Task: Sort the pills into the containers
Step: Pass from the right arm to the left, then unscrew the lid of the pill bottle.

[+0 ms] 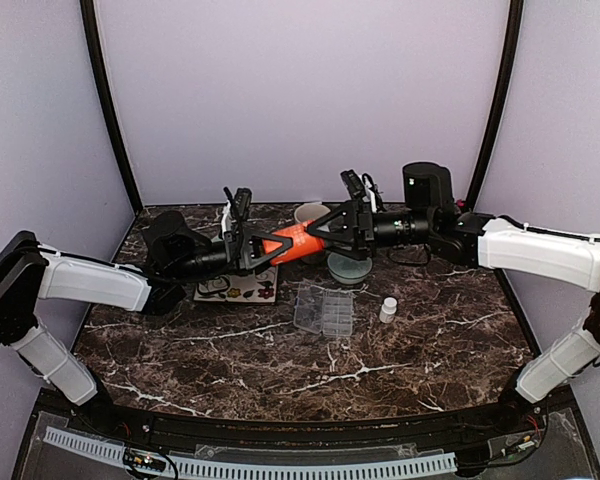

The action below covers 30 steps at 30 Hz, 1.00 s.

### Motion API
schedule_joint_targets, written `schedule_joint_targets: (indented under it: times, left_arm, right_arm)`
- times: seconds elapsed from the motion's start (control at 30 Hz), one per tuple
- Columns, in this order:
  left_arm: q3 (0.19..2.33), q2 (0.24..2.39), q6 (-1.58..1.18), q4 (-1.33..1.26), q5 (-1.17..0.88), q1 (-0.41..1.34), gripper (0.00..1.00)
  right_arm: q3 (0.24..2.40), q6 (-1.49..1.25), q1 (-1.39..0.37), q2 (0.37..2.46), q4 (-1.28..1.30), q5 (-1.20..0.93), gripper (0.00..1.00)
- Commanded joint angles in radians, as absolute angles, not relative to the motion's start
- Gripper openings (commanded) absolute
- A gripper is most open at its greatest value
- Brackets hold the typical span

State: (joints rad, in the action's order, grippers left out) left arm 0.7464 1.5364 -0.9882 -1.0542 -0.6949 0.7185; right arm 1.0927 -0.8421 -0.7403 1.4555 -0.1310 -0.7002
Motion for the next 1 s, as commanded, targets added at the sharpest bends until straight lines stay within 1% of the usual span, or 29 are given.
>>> schedule_joint_targets:
  times: [0.0, 0.2, 0.5, 0.63, 0.8, 0.97]
  left_arm:
    - [0.745, 1.483, -0.958, -1.063, -0.722, 0.709, 0.44]
    - [0.751, 1.476, -0.922, -0.998, -0.749, 0.696, 0.43]
    - [0.737, 1.439, -0.903, -0.954, -0.804, 0.658, 0.42]
    - [0.737, 1.431, -0.902, -0.934, -0.835, 0.644, 0.42]
    - [0.745, 1.432, -0.897, -0.914, -0.869, 0.638, 0.41]
    - [0.754, 1.433, -0.884, -0.887, -0.885, 0.638, 0.40]
  right_arm:
    - [1.136, -0.811, -0.735, 1.462, -0.121, -0.711, 0.81]
    - [1.179, -0.785, -0.735, 1.468, -0.088, -0.729, 0.85]
    - [1.181, -0.730, -0.727, 1.458, -0.006, -0.729, 0.86]
    - [1.181, -0.718, -0.724, 1.465, 0.007, -0.735, 0.81]
    - [1.192, -0.717, -0.724, 1.474, 0.007, -0.744, 0.73]
    - [1.200, -0.718, -0.724, 1.484, 0.008, -0.757, 0.71]
